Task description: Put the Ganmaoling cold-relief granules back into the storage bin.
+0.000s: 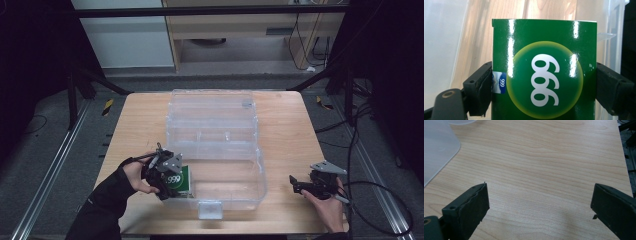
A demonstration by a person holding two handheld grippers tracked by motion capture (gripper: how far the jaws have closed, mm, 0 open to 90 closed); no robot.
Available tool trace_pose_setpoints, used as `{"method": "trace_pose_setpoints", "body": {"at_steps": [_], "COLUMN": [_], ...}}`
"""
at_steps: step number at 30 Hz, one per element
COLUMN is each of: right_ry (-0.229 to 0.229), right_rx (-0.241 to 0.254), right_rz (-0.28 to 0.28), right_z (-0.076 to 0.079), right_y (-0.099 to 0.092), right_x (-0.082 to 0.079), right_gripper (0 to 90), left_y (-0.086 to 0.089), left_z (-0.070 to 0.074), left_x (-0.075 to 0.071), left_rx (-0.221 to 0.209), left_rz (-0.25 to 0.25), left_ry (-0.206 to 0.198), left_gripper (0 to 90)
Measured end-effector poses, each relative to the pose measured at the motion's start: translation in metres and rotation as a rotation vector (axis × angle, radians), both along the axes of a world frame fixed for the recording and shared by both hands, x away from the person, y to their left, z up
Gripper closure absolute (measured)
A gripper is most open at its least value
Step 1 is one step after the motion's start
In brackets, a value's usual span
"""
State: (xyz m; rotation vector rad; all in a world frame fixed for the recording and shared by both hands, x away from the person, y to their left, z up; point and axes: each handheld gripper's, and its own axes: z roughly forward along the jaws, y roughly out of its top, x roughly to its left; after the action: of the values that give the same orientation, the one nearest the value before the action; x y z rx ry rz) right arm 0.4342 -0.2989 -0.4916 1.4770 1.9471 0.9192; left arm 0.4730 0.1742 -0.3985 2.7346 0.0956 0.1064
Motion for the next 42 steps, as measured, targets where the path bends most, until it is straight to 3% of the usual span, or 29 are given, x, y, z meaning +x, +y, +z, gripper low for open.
{"method": "trace_pose_setpoints", "body": {"at_steps": [2, 5, 12, 24, 32, 34, 35, 42], "right_ry": [0.0, -0.001, -0.003, -0.004, -0.009, -0.009, -0.009, -0.009], "right_rx": [0.0, -0.001, -0.001, 0.004, 0.007, 0.008, 0.008, 0.009], "right_rz": [0.0, 0.001, -0.001, -0.004, -0.008, -0.008, -0.008, -0.009], "right_z": [0.0, 0.0, 0.0, 0.001, 0.002, 0.001, 0.001, 0.001], "right_y": [0.0, 0.0, 0.0, -0.001, -0.001, -0.001, -0.001, -0.001], "right_x": [0.0, 0.0, 0.0, -0.001, -0.002, -0.002, -0.002, -0.002], "right_gripper": [2.3, 2.2, 2.2, 2.3, 2.7, 2.8, 2.8, 2.9], "left_y": [0.0, 0.002, 0.011, 0.05, 0.081, 0.094, 0.094, 0.123], "left_z": [-0.001, 0.003, 0.018, 0.038, 0.034, 0.029, 0.029, 0.014], "left_x": [0.0, 0.0, -0.005, -0.015, -0.016, -0.018, -0.018, -0.019], "left_rx": [0.0, -0.043, -0.075, -0.196, -0.27, -0.316, -0.316, -0.391], "left_rz": [0.002, 0.01, 0.027, 0.158, 0.31, 0.38, 0.38, 0.541], "left_ry": [-0.001, 0.003, -0.037, -0.098, -0.13, -0.14, -0.14, -0.158], "left_gripper": [13.5, 13.3, 14.1, 16.9, 17.0, 16.8, 16.8, 16.7]}}
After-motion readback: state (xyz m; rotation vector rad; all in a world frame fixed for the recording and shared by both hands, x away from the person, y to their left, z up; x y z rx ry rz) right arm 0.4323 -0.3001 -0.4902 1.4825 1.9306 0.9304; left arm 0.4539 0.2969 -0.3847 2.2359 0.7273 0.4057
